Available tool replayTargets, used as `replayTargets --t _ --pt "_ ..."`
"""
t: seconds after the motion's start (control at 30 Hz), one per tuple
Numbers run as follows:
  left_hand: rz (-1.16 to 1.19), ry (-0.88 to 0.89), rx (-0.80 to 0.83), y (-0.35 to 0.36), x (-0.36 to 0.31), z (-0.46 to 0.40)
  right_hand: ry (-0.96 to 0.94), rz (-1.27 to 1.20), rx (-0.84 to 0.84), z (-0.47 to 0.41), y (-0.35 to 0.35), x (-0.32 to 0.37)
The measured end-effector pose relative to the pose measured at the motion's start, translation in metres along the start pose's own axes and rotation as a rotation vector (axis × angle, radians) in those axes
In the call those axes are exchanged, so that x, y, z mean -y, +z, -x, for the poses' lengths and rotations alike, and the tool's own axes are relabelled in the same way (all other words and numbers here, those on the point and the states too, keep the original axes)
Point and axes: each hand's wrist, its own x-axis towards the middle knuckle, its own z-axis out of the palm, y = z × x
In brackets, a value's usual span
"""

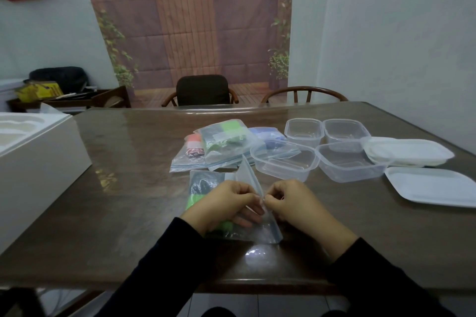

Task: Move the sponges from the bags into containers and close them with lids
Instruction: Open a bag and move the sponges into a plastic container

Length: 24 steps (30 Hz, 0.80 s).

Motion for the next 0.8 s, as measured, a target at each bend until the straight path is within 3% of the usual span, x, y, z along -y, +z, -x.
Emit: replayTargets --t 0.23,0.4,0.5,0.57,0.7,0.8 --pt "0.012 0.004 -0.015 0.003 0.001 0.0 0.044 0.021 -0.01 0.0 0.001 -0.003" --pt "0.212 0.001 -0.022 -0.006 -0.002 0.006 0.103 0.174 0.015 -0.001 -0.002 -0.005" --pt "0.2 -0.008 -0.034 -0.006 -0.002 0.008 0.118 0.228 0.026 -0.001 -0.005 -0.004" --pt "0.15 -0.015 -0.035 -0.002 -0.002 0.007 0.073 0.213 -0.043 -0.001 -0.006 -0.001" --pt "0.128 -0.021 -0.051 0.001 -0.003 0.005 -0.215 0.086 -0.249 0.002 -0.008 0.011" --pt "0.112 -0.015 -0.052 0.001 -0.002 0.005 -0.211 -0.033 -0.071 0.002 -0.008 0.02"
